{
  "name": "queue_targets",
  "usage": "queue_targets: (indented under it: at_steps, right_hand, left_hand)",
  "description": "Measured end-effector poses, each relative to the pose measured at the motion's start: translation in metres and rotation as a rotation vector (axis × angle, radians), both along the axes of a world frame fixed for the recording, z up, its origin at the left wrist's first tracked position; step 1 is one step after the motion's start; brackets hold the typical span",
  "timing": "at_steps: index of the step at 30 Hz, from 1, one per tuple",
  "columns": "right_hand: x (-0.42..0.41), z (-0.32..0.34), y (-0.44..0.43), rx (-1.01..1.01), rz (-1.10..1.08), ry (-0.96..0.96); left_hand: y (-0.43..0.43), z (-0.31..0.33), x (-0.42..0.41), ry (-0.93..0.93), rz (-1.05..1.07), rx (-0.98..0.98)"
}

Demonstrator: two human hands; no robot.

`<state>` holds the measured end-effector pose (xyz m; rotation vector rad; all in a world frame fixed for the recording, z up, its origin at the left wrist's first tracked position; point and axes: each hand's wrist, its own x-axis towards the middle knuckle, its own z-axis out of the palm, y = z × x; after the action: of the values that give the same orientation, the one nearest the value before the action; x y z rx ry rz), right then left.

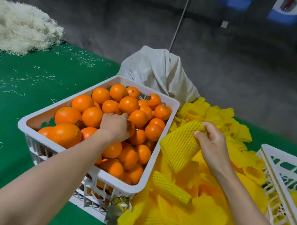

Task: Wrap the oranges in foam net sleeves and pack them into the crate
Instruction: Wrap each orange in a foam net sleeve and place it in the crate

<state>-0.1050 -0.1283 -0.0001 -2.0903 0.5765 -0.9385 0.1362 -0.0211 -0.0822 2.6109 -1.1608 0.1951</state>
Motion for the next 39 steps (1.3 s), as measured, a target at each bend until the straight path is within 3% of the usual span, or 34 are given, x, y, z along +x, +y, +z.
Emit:
queue_targets:
  at_steps: [2, 4, 7, 9, 12, 15, 18, 24, 28, 30, 33, 36, 39]
  right_hand:
    - [0.000, 0.002, 0.001, 0.082, 0.016, -0.047]
    - [-0.003, 0.005, 0.002, 0.214, 0.042, -0.115]
    - [-0.014, 0.013, 0.008, 0.393, 0.107, -0.184]
    - [-0.019, 0.018, 0.015, 0.497, 0.135, -0.204]
    - [-0.029, 0.018, 0.023, 0.634, 0.144, -0.207]
    - [-0.047, 0.015, 0.031, 0.682, 0.242, -0.227]
    - [-0.068, 0.010, 0.036, 0.619, 0.341, -0.180]
    - [-0.096, -0.020, 0.022, 0.264, 0.021, -0.104]
    - [-0.107, -0.038, 0.021, 0.247, -0.139, -0.169]
    - [-0.108, -0.047, 0.027, 0.218, -0.201, -0.216]
    - [-0.103, -0.057, 0.041, 0.152, -0.287, -0.266]
    - [-0.095, -0.067, 0.057, 0.034, -0.385, -0.303]
    - [-0.089, -0.074, 0.067, -0.110, -0.373, -0.279]
  left_hand:
    - [0.003, 0.001, -0.002, 0.010, -0.024, -0.034]
    - [0.007, 0.012, -0.009, 0.173, -0.053, -0.222]
    - [0.012, 0.046, -0.042, 0.779, -0.250, -0.681]
    - [0.012, 0.066, -0.074, 1.229, -0.391, -0.848]
    - [0.001, 0.078, -0.119, 1.536, -0.443, -0.944]
    - [-0.011, 0.079, -0.158, 1.627, -0.357, -0.897]
    - [-0.012, 0.069, -0.192, 1.798, -0.432, -0.973]
    - [-0.010, 0.044, -0.218, 1.732, -0.549, -0.860]
    - [0.000, 0.029, -0.222, 1.832, -0.726, -0.674]
    - [0.002, 0.027, -0.224, 1.813, -0.683, -0.633]
    - [-0.002, 0.029, -0.231, 1.711, -0.510, -0.748]
    - [-0.007, 0.028, -0.237, 1.849, -0.498, -0.914]
    - [-0.012, 0.028, -0.237, 2.028, -0.526, -0.956]
